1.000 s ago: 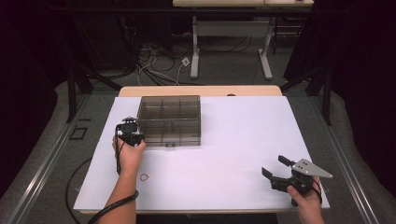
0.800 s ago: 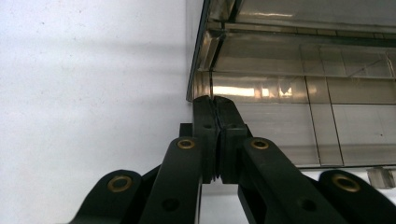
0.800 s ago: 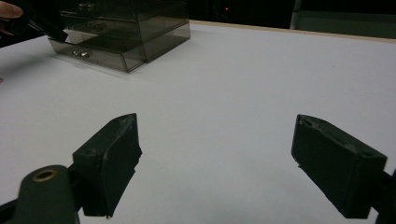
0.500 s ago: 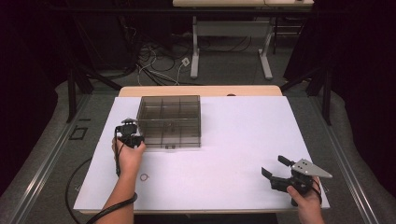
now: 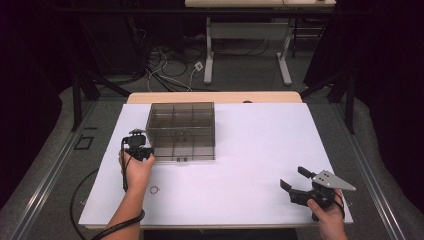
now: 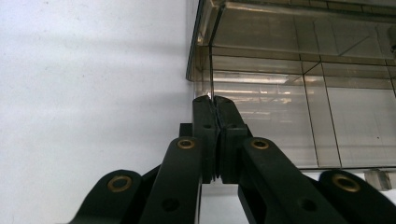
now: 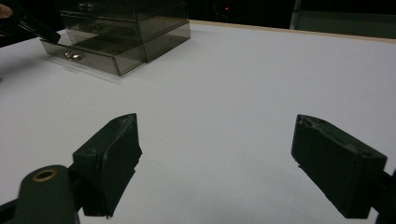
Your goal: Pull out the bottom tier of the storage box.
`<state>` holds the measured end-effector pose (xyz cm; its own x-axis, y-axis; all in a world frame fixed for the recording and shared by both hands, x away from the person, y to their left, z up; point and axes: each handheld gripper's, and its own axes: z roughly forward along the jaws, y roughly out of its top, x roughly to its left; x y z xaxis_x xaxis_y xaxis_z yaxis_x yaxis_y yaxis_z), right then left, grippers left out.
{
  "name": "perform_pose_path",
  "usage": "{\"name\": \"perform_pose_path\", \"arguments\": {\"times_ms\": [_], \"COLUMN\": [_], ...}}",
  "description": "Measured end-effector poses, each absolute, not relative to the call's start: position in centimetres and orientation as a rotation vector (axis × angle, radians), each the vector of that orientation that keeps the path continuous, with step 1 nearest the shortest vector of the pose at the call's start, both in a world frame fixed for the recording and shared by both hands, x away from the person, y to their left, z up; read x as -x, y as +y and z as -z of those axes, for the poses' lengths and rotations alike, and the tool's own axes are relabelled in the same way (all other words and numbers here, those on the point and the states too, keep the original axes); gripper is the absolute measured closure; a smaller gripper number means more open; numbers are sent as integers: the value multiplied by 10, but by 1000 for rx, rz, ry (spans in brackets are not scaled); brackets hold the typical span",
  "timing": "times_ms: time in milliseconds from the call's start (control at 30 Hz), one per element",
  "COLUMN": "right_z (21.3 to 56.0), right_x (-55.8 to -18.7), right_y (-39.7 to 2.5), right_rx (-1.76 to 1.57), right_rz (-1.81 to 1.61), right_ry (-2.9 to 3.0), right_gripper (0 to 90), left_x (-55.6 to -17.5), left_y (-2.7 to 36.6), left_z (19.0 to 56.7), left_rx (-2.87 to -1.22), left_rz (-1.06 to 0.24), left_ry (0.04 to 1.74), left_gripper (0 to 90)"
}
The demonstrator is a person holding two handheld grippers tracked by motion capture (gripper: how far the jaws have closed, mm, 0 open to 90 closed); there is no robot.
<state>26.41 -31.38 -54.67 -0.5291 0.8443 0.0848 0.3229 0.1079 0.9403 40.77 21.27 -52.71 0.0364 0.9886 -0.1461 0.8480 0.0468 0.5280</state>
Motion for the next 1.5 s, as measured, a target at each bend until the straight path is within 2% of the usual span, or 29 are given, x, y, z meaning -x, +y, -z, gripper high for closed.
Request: {"name": "perform_pose_path", "arguments": {"times_ms": [1500], "right_z": [547], "right_x": [-264], "right_y": [-314], "right_rx": [-1129], "right_rz": [-1419], "right_ry": [1913], "right_gripper": [147], "left_x": [-391], "left_y": [216], "left_z": [531], "left_rx": [-1830], "left_rz": [-350], "left_ry": [1840], "left_gripper": [884]}}
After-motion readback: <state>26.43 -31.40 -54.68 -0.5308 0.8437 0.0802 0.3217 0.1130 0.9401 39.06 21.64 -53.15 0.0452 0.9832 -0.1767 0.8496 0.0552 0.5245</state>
